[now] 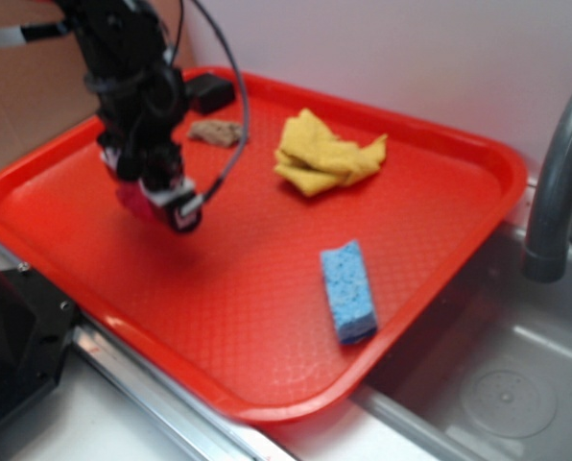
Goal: Grab the red paper.
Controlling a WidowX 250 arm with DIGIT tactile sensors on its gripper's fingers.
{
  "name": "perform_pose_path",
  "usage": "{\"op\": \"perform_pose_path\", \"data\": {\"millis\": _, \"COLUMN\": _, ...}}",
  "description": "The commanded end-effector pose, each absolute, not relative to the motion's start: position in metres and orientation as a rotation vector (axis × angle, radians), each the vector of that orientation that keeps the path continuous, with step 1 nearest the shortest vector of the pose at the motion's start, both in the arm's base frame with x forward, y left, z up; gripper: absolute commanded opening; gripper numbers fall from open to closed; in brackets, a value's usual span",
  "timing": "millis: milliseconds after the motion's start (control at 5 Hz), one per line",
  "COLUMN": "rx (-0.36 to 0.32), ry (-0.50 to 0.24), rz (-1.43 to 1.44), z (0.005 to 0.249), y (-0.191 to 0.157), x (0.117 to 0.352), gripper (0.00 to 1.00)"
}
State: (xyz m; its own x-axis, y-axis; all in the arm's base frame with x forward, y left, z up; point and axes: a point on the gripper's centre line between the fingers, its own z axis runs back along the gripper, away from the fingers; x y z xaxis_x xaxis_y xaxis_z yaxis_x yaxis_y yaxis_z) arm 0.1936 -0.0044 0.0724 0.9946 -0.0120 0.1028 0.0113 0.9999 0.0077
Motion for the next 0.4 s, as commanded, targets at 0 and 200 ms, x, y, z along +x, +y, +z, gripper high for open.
{"op": "perform_pose_path", "data": {"millis": 0, "rx": -0.015, "ry": -0.225, "rz": 0.106, "z": 0.183, "y": -0.006, "x": 0.206, "gripper": 0.0}}
{"op": "perform_pose_path", "data": {"millis": 200, "rx": -0.065, "ry": -0.229, "rz": 0.126, "z": 0.233, "y": 0.002, "x": 0.198, "gripper": 0.0}}
